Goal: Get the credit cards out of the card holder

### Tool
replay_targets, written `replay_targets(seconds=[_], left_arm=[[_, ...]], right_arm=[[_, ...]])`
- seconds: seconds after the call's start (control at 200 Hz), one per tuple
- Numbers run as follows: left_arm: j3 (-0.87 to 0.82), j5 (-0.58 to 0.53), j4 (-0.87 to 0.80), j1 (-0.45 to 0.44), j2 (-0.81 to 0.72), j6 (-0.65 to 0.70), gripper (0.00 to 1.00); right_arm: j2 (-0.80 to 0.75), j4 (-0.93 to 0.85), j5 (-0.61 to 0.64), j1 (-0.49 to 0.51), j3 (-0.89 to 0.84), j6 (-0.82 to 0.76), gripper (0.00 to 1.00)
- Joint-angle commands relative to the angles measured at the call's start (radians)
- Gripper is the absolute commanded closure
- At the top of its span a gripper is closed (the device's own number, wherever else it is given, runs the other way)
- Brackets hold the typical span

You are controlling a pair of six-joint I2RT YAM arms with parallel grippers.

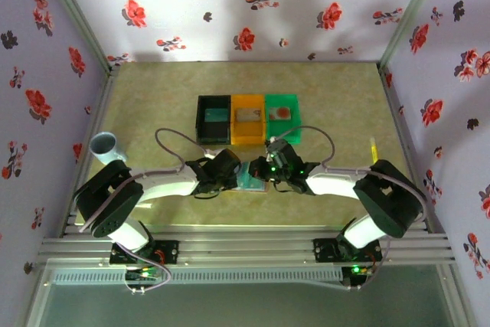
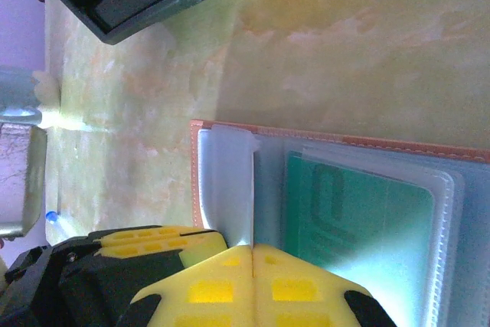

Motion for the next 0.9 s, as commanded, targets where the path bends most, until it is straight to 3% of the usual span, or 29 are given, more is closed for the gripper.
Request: replay_targets(seconds=[0.0, 0.44, 0.715, 0.895], left_arm=[[-0.033, 0.019, -0.079, -0.009, 0.029, -0.014, 0.85], [0.025, -0.042, -0.21, -0.007, -0.053, 0.031, 0.82], [0.054, -0.083, -0.315, 0.009, -0.236, 0.058, 0.67], [0.02, -0.073, -0.259, 0.012, -0.435, 0.093, 0.56]], right_arm=[[-0.05, -0.022, 0.004, -0.006, -0.013, -0.037, 1.0], [-0.162, -0.144, 0.035, -0.013, -0.024, -0.094, 1.0], [-0.28, -0.191, 0.05, -0.012, -0.041, -0.109, 1.0], [-0.338, -0.181, 0.022, -0.015, -0.041, -0.107, 1.0]])
